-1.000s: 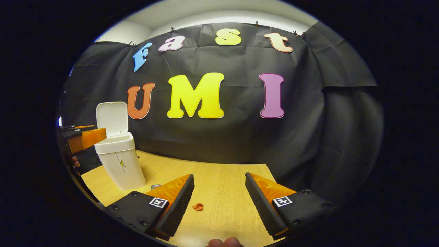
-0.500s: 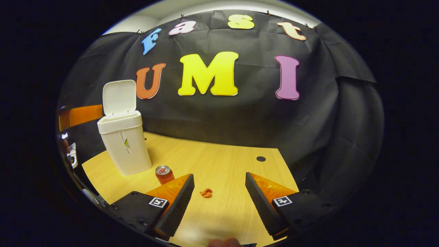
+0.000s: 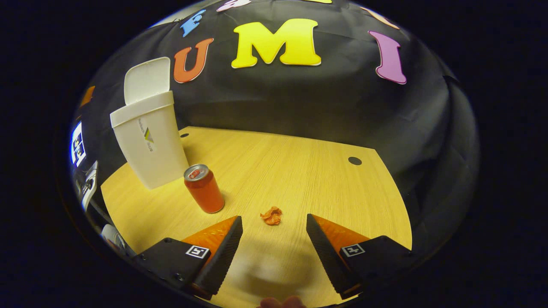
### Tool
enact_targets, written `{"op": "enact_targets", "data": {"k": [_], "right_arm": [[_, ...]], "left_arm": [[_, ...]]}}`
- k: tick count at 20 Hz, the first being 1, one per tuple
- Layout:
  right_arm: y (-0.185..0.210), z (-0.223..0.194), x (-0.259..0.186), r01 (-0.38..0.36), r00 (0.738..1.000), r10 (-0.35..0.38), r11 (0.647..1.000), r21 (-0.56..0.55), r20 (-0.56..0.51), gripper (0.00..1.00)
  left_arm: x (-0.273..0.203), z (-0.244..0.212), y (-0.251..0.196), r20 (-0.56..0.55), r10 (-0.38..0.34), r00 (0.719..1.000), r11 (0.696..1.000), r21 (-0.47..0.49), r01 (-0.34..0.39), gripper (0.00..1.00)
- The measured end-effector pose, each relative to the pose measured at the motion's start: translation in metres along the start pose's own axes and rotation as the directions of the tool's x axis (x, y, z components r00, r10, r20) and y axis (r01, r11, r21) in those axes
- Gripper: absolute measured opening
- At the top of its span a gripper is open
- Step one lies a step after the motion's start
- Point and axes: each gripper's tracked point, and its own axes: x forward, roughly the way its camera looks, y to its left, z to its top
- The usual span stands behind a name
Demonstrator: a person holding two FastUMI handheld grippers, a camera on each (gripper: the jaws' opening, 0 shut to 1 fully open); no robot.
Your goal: Press the lid of the desktop garbage bin to open it, pick up the crumpled paper on the desktop and throw it into the bin, then pick up the pop can on the desktop and drop it into the bin, and finally close the garbage bin lid.
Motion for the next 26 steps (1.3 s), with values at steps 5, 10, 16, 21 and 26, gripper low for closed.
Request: {"op": "enact_targets", "data": {"k": [5, 10, 16, 21, 26], "right_arm": [[0.002, -0.022, 0.053, 0.008, 0.995, -0.014, 0.998, -0.061, -0.094, 0.96], [0.002, -0.042, 0.084, -0.002, 0.981, -0.009, 0.998, -0.057, -0.194, 0.96], [0.013, -0.047, 0.101, -0.035, 0.971, 0.030, 0.999, -0.014, -0.237, 0.87], [0.026, -0.046, 0.105, -0.085, 0.967, 0.071, 0.995, -0.046, -0.246, 0.43], [0.039, -0.046, 0.100, -0.157, 0.951, 0.151, 0.988, -0.002, -0.271, 0.17]], "left_arm": [[-0.015, -0.014, 0.020, -0.048, 0.053, 0.997, 0.999, 0.006, -0.053, 0.97], [-0.027, -0.020, 0.046, -0.071, 0.138, 0.988, 0.990, 0.024, -0.136, 0.97], [-0.041, -0.028, 0.066, -0.101, 0.204, 0.974, 0.979, 0.013, -0.204, 0.97], [-0.047, -0.029, 0.073, -0.108, 0.234, 0.966, 0.972, 0.013, -0.234, 0.97], [-0.054, -0.028, 0.082, -0.105, 0.272, 0.957, 0.962, 0.006, -0.272, 0.97]]}}
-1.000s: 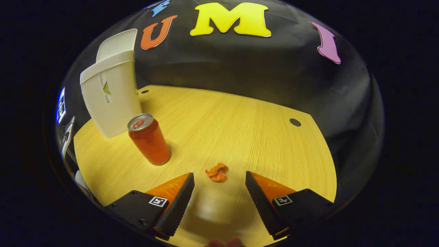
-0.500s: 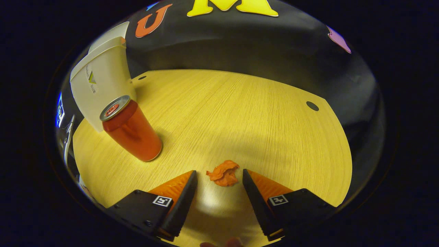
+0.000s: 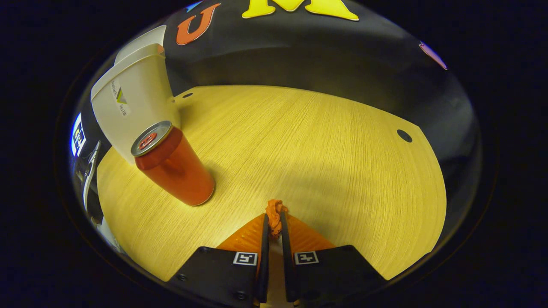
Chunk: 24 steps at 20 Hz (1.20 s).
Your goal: Press the lid of the desktop garbage bin to open it, pick up the crumpled paper on the desktop and throw it into the bin, then pick up the pop can on the desktop and drop it into the bin, and finally close the garbage bin lid.
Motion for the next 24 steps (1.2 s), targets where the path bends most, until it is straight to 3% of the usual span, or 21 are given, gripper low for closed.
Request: {"op": "enact_targets", "data": {"k": [1, 2, 10, 18, 24], "right_arm": [[-0.001, -0.003, -0.003, 0.014, 1.000, -0.014, 1.000, -0.010, -0.004, 0.14], [0.003, 0.002, -0.011, 0.002, 1.000, -0.002, 1.000, -0.005, 0.004, 0.02], [0.022, 0.073, -0.126, -0.044, 0.979, 0.038, 0.999, 0.026, 0.201, 0.05], [0.070, 0.188, -0.231, -0.120, 0.907, 0.115, 0.993, -0.013, 0.405, 0.04], [0.160, 0.273, -0.234, -0.183, 0.846, 0.237, 0.970, -0.158, 0.478, 0.07]], "left_arm": [[0.000, 0.001, 0.000, 0.002, 0.004, 1.000, 1.000, -0.001, -0.004, 0.97], [0.001, 0.002, 0.001, 0.004, 0.004, 1.000, 1.000, -0.001, -0.004, 0.97], [0.019, 0.006, -0.009, 0.042, -0.053, 0.998, 0.997, -0.046, 0.055, 0.97], [0.029, -0.011, 0.004, 0.048, -0.069, 0.996, 0.995, -0.074, 0.073, 0.97], [0.019, -0.012, 0.035, 0.080, -0.027, 0.996, 0.997, -0.069, 0.032, 0.97]]}}
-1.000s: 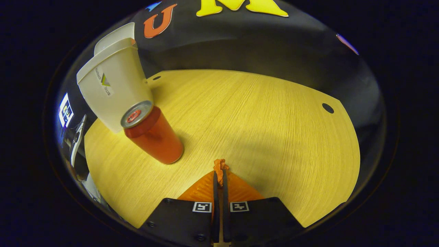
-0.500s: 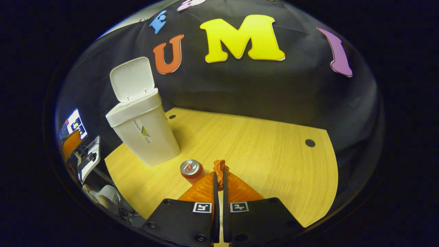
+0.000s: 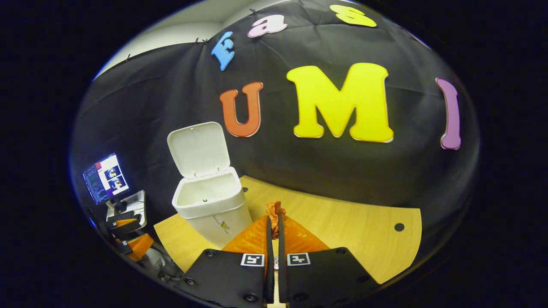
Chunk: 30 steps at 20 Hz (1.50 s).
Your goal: Press the lid of the desktop garbage bin to open it, pick up the crumpled paper on the desktop and throw it into the bin, then pick up the pop can on the desktop and drop it into the bin, and finally close the garbage bin lid.
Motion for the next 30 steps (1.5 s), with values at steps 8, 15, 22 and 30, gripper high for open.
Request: {"op": "enact_targets", "data": {"k": [8, 15, 22, 30], "right_arm": [[0.120, 0.002, 0.130, -0.169, 0.983, 0.156, 0.976, -0.140, -0.098, 0.04], [0.144, -0.030, 0.184, -0.154, 0.975, 0.112, 0.965, -0.214, -0.194, 0.16], [0.148, -0.027, 0.181, -0.144, 0.978, 0.106, 0.965, -0.221, -0.178, 0.56], [0.133, 0.003, 0.110, -0.110, 0.993, 0.101, 0.975, -0.191, -0.055, 0.73]], "left_arm": [[-0.022, 0.004, 0.053, -0.002, 0.120, 0.993, 0.992, -0.034, -0.120, 0.97], [-0.033, -0.003, 0.073, -0.009, 0.172, 0.985, 0.984, -0.050, -0.172, 0.97], [-0.029, 0.003, 0.066, 0.013, 0.139, 0.990, 0.990, -0.032, -0.138, 0.97], [-0.013, 0.002, 0.026, 0.026, 0.002, 1.000, 1.000, -0.016, -0.002, 0.97]]}}
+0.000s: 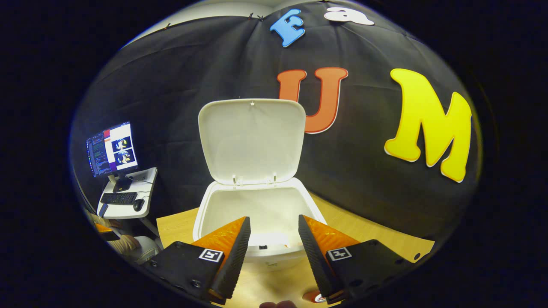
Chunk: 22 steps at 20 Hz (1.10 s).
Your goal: Press the lid of the desktop garbage bin to open it, pick up the crumpled paper on the desktop and throw it into the bin, then pick up the pop can on the desktop and drop it into the bin, and finally close the garbage bin lid.
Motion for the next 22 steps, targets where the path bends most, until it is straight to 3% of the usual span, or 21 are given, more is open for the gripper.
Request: {"op": "enact_targets", "data": {"k": [1, 9, 14, 19, 22], "right_arm": [[-0.005, 0.005, -0.017, 0.014, 0.999, -0.014, 1.000, 0.007, 0.033, 0.78], [-0.082, -0.020, -0.163, 0.209, 0.963, -0.223, 0.973, 0.102, 0.154, 0.84], [-0.133, -0.072, -0.242, 0.380, 0.908, -0.400, 0.912, 0.155, 0.127, 0.84], [-0.156, -0.130, -0.312, 0.494, 0.855, -0.514, 0.846, 0.200, 0.062, 0.84], [-0.167, -0.162, -0.333, 0.559, 0.817, -0.576, 0.788, 0.259, -0.012, 0.84]], "left_arm": [[0.003, 0.000, -0.008, 0.004, -0.027, 1.000, 1.000, 0.007, 0.027, 0.97], [0.015, -0.016, -0.097, -0.009, -0.257, 0.966, 0.965, 0.050, 0.257, 0.97], [0.015, -0.034, -0.152, -0.043, -0.378, 0.925, 0.922, 0.076, 0.380, 0.97], [0.018, -0.050, -0.190, -0.073, -0.456, 0.887, 0.883, 0.090, 0.461, 0.97], [0.026, -0.072, -0.206, -0.120, -0.482, 0.868, 0.863, 0.104, 0.494, 0.97]]}}
